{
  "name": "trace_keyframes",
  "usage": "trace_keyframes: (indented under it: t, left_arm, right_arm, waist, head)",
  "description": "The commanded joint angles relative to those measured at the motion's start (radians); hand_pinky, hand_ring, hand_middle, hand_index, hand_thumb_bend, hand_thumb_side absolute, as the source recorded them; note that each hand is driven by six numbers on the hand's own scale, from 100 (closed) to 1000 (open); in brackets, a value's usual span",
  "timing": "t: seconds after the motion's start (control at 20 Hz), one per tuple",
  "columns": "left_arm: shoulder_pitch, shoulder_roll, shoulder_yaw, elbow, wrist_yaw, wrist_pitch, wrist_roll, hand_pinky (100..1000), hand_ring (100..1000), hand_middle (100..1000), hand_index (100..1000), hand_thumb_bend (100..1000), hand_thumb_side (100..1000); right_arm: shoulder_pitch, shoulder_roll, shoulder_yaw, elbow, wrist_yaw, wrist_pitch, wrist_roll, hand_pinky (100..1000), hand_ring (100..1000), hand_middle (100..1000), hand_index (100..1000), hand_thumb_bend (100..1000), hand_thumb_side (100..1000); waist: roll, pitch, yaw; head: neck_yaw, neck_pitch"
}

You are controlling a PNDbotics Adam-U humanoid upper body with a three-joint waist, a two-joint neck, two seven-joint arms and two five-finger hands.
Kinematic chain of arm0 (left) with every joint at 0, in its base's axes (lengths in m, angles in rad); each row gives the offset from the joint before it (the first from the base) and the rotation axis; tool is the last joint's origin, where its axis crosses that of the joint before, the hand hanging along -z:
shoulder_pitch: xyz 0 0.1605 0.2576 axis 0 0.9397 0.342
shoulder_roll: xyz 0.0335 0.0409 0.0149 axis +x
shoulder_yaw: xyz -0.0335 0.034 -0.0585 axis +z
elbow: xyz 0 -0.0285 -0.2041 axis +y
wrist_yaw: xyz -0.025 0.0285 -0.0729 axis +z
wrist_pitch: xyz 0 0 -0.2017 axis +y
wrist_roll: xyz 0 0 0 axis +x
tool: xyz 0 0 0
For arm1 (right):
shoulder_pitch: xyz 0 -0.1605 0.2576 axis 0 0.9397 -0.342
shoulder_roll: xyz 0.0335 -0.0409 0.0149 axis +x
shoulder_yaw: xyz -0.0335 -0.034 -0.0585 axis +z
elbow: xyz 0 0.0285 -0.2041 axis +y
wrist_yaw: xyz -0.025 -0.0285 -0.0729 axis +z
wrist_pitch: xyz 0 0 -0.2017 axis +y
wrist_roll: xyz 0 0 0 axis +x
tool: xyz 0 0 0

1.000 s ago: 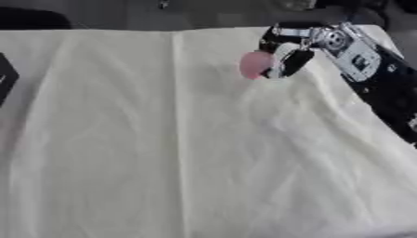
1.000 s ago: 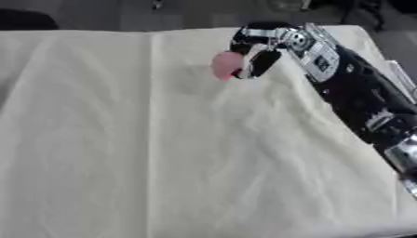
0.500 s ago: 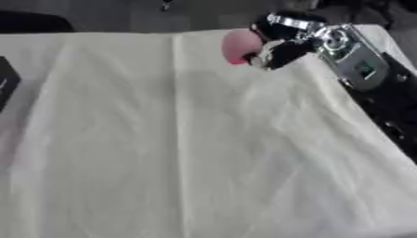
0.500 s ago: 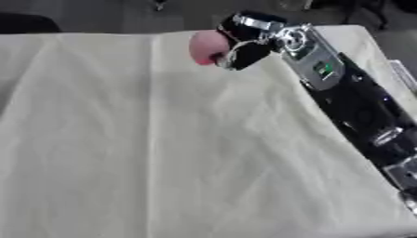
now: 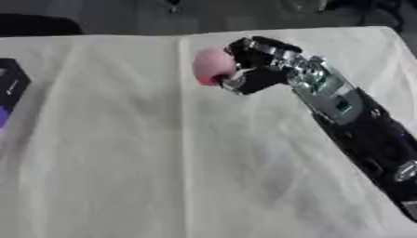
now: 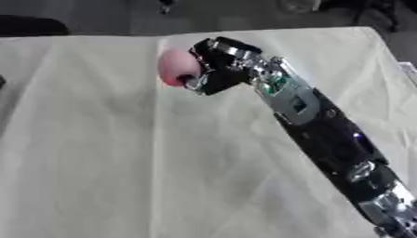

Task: Pick up the objects with one hand, pass them to the other hand, and then place them into the box on the other side of the table.

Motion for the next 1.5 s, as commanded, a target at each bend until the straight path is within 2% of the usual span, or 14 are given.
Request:
trace_keyframes:
  t: [0.05,0.4,0.8,1.1,1.5]
  left_arm:
    - [-0.06,0.018,-0.046,-0.045,-0.045,0.001,-0.077,814,682,660,753,773,439]
    - [-0.174,-0.067,-0.142,-0.086,-0.153,0.007,-0.189,821,699,674,755,768,443]
    - [-0.274,-0.181,-0.268,-0.016,-0.297,0.022,-0.391,840,752,726,789,760,437]
    - [-0.302,-0.246,-0.298,0.067,-0.362,0.055,-0.506,854,772,745,808,780,426]
    - [-0.316,-0.304,-0.316,0.112,-0.361,0.054,-0.613,859,778,750,812,807,364]
  right_arm:
    - [-0.01,0.051,0.02,-0.004,0.034,0.003,-0.06,704,546,505,528,100,100]
    - [-0.019,0.151,0.065,0.069,0.003,0.037,-0.224,694,541,508,531,100,100]
    - [-0.027,0.224,0.117,0.117,-0.008,0.01,-0.282,694,540,514,538,100,100]
    - [-0.04,0.259,0.134,0.147,-0.016,-0.02,-0.33,695,541,516,541,100,100]
    - [-0.066,0.306,0.147,0.172,-0.033,-0.043,-0.385,694,540,518,542,100,100]
  waist:
    - [0.022,-0.026,0.001]
    - [0.031,-0.038,0.004]
    - [0.037,-0.049,0.008]
    - [0.04,-0.05,0.008]
    - [0.04,-0.047,0.008]
  head:
    - [0.006,-0.01]
    - [0.012,0.003]
    - [0.021,0.021]
    - [0.022,0.025]
    - [0.027,0.028]
